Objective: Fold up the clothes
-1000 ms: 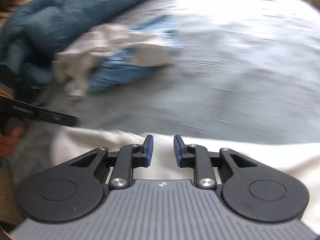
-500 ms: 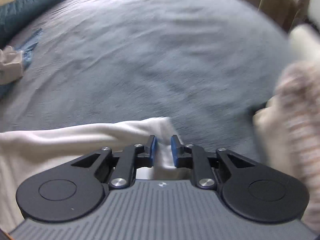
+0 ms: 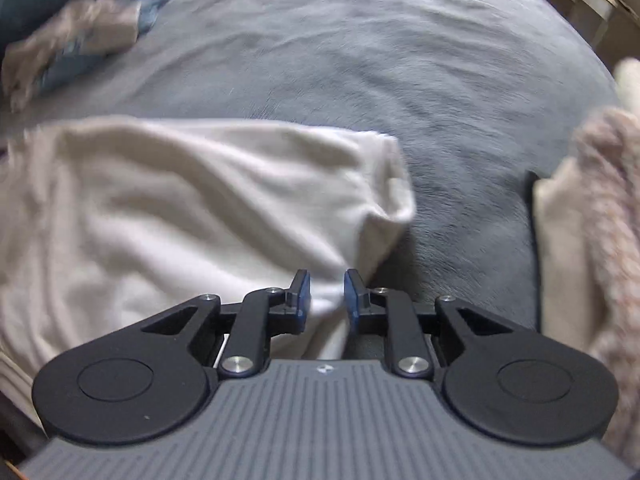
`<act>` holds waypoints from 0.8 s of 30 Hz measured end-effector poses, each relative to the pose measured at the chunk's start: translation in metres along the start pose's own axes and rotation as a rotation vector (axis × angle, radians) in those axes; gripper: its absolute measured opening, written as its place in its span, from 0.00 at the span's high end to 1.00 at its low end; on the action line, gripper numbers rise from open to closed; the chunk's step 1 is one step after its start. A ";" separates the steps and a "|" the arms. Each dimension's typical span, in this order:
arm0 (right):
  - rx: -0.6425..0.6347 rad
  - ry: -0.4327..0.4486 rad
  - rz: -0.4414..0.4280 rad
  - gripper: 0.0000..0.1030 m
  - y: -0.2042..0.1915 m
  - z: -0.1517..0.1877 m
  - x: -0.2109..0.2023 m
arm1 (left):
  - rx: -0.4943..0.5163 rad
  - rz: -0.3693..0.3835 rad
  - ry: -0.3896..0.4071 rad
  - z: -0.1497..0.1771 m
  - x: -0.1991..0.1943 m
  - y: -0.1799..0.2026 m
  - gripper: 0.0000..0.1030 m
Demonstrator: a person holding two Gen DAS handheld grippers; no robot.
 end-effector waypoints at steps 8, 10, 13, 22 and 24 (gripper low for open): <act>-0.086 0.024 -0.138 0.82 -0.028 0.013 0.006 | 0.191 0.140 -0.266 0.082 0.084 0.077 0.54; -0.124 -0.025 -0.094 0.82 -0.024 0.035 0.008 | 0.274 0.122 -0.280 0.099 0.084 0.087 0.52; -0.125 -0.037 -0.069 0.82 -0.015 0.046 -0.007 | 0.325 0.117 -0.297 0.103 0.077 0.094 0.50; -0.082 -0.068 -0.181 0.80 -0.040 0.065 -0.013 | 0.184 0.128 -0.191 0.045 0.071 0.101 0.50; 0.018 -0.044 -0.177 0.80 -0.022 0.058 -0.022 | 0.185 0.133 -0.132 0.024 0.077 0.107 0.50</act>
Point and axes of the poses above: each gripper's, at about its wrist camera, not at the fingertips, and x roughly the way its jaws point, y to its right, z to its underside, the point moved 5 cm from there along x, roughly the way its jaws point, and after that the axes turned 10 degrees about z, right-handed, at the moved point
